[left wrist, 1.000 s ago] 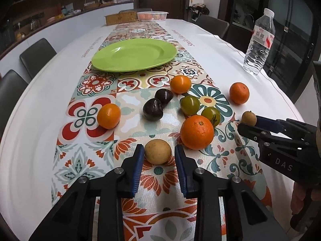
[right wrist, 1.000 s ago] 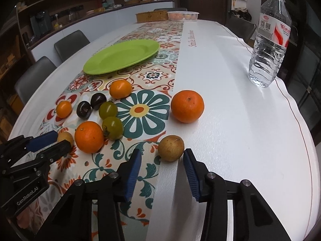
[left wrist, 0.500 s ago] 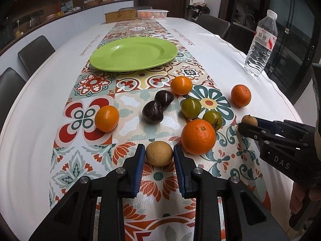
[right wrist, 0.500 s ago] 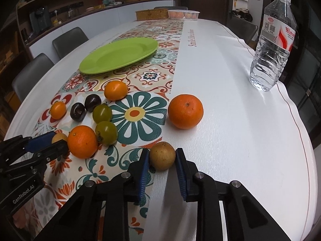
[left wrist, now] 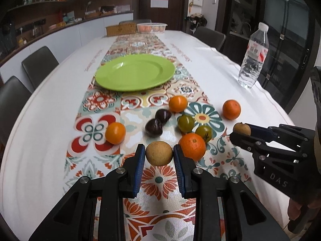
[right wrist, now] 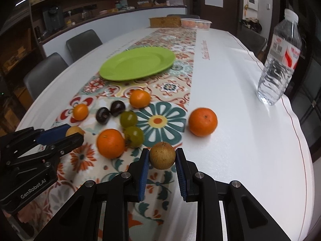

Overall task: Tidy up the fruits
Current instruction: 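Carry both brown fruits onto the green plate and open both grippers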

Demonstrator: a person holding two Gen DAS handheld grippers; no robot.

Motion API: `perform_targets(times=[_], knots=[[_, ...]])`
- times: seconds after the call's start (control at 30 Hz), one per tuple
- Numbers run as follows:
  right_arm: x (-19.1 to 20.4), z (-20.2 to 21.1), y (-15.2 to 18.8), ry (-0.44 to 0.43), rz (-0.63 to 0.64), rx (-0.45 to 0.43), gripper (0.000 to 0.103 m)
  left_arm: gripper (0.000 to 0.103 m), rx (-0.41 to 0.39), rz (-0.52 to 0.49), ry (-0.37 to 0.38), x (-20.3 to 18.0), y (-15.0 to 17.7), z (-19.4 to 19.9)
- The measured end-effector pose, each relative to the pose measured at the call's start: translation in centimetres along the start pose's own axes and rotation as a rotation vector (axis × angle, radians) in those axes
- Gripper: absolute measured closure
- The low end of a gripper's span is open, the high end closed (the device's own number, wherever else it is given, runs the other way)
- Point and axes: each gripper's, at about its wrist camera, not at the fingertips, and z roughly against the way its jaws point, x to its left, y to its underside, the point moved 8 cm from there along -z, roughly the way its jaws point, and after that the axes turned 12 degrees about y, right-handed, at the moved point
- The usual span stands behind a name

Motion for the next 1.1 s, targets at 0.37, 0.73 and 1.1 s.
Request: perform_targets(times=[0.37,0.73,1.1], knots=[[2.2,2.1,-2.8,-0.059,0.035,-0.077,0.076,0.074,-0.065,-0.018,-0.015,1.1,-2.4,2.2],[3.5,1.1,-8.2,-0.105,0.062,-0.122,0.076,0.074,-0.092,-0.052,-0.021,3.4,-6.9,2.0],[4.9,-3.6,-14.1,-0.143,0.109,-0.059,0.076,0.074,-0.042,-0.047,0.01,6.7,-11.9,-1.3]])
